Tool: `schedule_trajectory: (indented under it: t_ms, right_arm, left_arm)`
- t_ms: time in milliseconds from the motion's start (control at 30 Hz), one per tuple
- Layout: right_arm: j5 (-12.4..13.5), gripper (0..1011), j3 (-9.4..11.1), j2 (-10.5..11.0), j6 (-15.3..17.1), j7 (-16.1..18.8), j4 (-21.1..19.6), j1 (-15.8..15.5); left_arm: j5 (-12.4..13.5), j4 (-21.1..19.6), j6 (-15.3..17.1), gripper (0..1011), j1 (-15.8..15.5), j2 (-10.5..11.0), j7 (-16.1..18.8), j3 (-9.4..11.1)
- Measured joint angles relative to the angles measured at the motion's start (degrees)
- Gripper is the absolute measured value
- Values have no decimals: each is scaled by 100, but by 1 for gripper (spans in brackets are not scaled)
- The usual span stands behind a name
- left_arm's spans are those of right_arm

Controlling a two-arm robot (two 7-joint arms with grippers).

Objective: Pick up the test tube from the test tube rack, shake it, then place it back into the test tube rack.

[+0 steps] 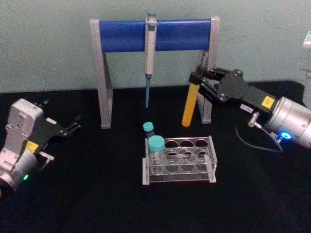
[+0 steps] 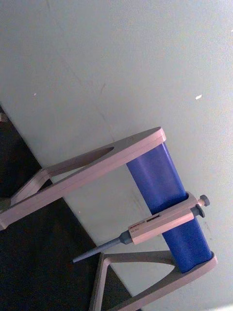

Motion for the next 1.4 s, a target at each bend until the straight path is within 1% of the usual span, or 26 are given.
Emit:
schedule_trajectory:
  t_ms: [33, 133, 200, 267, 300, 333, 433, 467, 500, 533, 567, 633, 733, 767, 833, 867, 933, 1033, 1067, 1133, 1167, 1200, 1233, 1300, 1367, 1400]
  right_arm:
    - [167, 221, -15, 61, 118, 141, -16, 0]
    - [388, 221, -33, 167, 289, 344, -37, 3]
    - [646, 221, -36, 354, 488, 592, -71, 1]
    - [747, 221, -29, 446, 556, 695, -95, -13]
    - [839, 221, -12, 556, 611, 793, -123, -35]
    - [868, 221, -7, 614, 625, 835, -139, -44]
    - [903, 221, 2, 865, 664, 980, -205, -77]
    - [903, 221, 2, 865, 664, 980, -205, -77]
    - [880, 221, 1, 995, 661, 1020, -234, -94]
    - [862, 221, -1, 1043, 655, 1029, -245, -101]
    - [798, 221, -4, 1156, 626, 1031, -266, -116]
    - [734, 221, -9, 1245, 585, 1011, -277, -126]
    - [550, 222, -1, 1359, 398, 795, -275, -155]
    - [550, 221, -1, 1359, 398, 795, -275, -155]
    - [410, 221, 11, 1356, 235, 597, -247, -157]
    - [307, 221, 19, 1319, 129, 459, -223, -154]
    - [215, 221, 27, 1261, 37, 322, -191, -138]
    - [30, 221, 38, 1101, -124, 77, -129, -103]
    - [-62, 221, 51, 993, -180, -90, -102, -87]
    - [-147, 221, 60, 866, -206, -261, -77, -72]
    - [-223, 221, 65, 746, -208, -434, -61, -61]
    - [-223, 221, 65, 746, -208, -434, -61, -61]
    - [-311, 221, 65, 635, -208, -585, -50, -48]
    - [-420, 221, 46, 477, -210, -748, -40, -31]
    - [-460, 221, 29, 397, -210, -803, -40, -24]
    - [-472, 221, 16, 312, -207, -828, -40, -17]
  left_arm:
    - [0, 0, 0, 1001, 0, 0, 0, 0]
    - [0, 0, 0, 1001, 0, 0, 0, 0]
    - [0, 0, 0, 1001, 1, 0, 0, 0]
    - [0, 0, 0, 1001, 0, 0, 0, 0]
    - [0, 0, 0, 1001, 0, 0, 0, 0]
    - [0, 0, 0, 1001, 0, 0, 0, 0]
    - [0, 0, 0, 1001, 0, 0, 0, 0]
    - [0, 0, 0, 1001, 0, 0, 0, 0]
    - [0, 0, 0, 1001, 0, 0, 0, 0]
    - [0, 0, 0, 1001, 0, 0, 0, 0]
    - [0, 0, 0, 1001, 0, 0, 0, 0]
    - [0, 0, 0, 1001, 0, 0, 0, 0]
    - [0, 0, 0, 1001, 0, 0, 0, 0]
    - [0, 0, 0, 1001, 0, 0, 0, 0]
    - [0, 0, 0, 1001, 0, 0, 0, 0]
    - [0, 0, 0, 1001, 0, 0, 0, 0]
    - [0, 0, 0, 1001, 0, 0, 0, 0]
    - [0, 0, 0, 1001, 1, 0, 0, 0]
    - [0, 0, 0, 1002, 0, 0, 0, 0]
    - [0, 0, 0, 1001, 0, 0, 0, 0]
    - [0, 0, 0, 1001, 0, 0, 0, 0]
    - [0, 0, 0, 1001, 1, 0, 0, 0]
    - [0, 0, 0, 1002, 0, 0, 0, 0]
    - [0, 0, 0, 1001, 0, 0, 0, 0]
    - [0, 0, 0, 1001, 0, 0, 0, 0]
    - [0, 0, 0, 1001, 0, 0, 0, 0]
